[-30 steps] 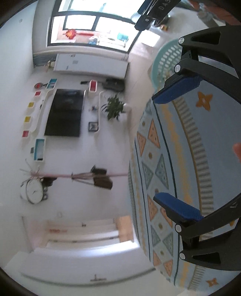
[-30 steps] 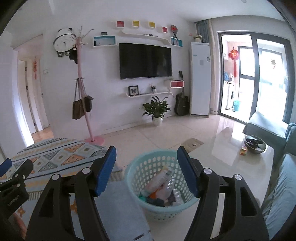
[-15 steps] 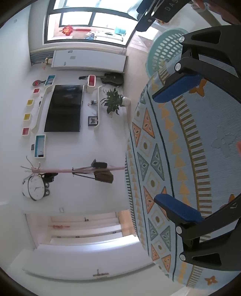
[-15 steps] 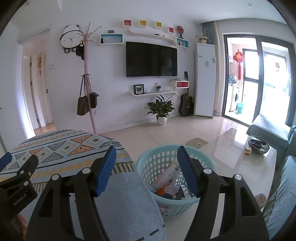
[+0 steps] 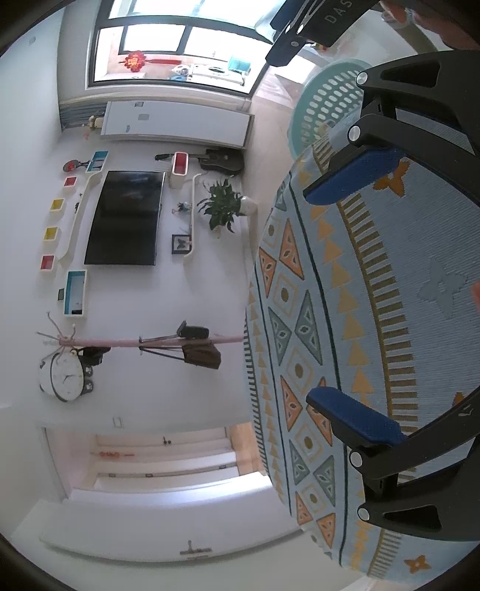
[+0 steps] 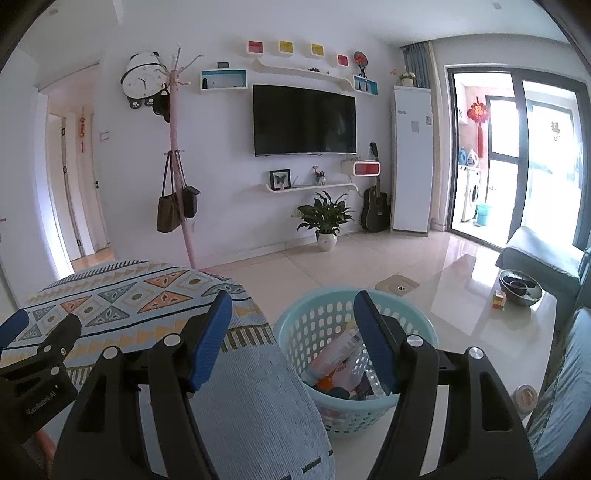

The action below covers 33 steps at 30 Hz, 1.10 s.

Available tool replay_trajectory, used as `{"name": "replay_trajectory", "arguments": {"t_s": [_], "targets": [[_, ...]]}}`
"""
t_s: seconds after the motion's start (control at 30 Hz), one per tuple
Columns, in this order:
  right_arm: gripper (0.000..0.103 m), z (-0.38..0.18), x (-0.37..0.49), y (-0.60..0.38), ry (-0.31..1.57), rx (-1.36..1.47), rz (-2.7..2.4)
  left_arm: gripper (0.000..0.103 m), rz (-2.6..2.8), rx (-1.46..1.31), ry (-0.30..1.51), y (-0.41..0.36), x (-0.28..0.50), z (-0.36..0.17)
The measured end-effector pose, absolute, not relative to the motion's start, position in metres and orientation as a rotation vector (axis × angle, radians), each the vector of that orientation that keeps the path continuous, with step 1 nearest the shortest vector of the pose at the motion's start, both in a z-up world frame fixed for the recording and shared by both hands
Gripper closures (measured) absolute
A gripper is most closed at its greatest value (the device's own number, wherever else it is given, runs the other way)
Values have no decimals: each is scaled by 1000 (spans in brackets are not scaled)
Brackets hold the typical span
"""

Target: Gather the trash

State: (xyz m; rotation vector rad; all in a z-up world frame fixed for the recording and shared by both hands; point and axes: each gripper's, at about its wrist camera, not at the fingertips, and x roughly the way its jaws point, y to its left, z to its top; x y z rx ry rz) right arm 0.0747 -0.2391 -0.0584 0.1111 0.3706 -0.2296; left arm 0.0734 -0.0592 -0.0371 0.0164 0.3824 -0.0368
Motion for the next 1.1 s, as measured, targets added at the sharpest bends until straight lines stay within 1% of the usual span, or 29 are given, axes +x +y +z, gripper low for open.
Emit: {"name": "replay_trajectory", "arguments": {"t_s": [0.33,0.67,0.8,1.1], "targets": [[38,-56,77,-235,371,101,-225,7,-41,-26,423,-54,79,-36],[38,-55,77,-234,369,90,-225,8,-40,-14,411,-58,77,-36],[36,-55,75,-233,366,86,-221,7,-40,-15,412,-58,77,-36],[35,-51,71,-229,356,58,-220,7,-40,-8,406,-62,76,-35]]}}
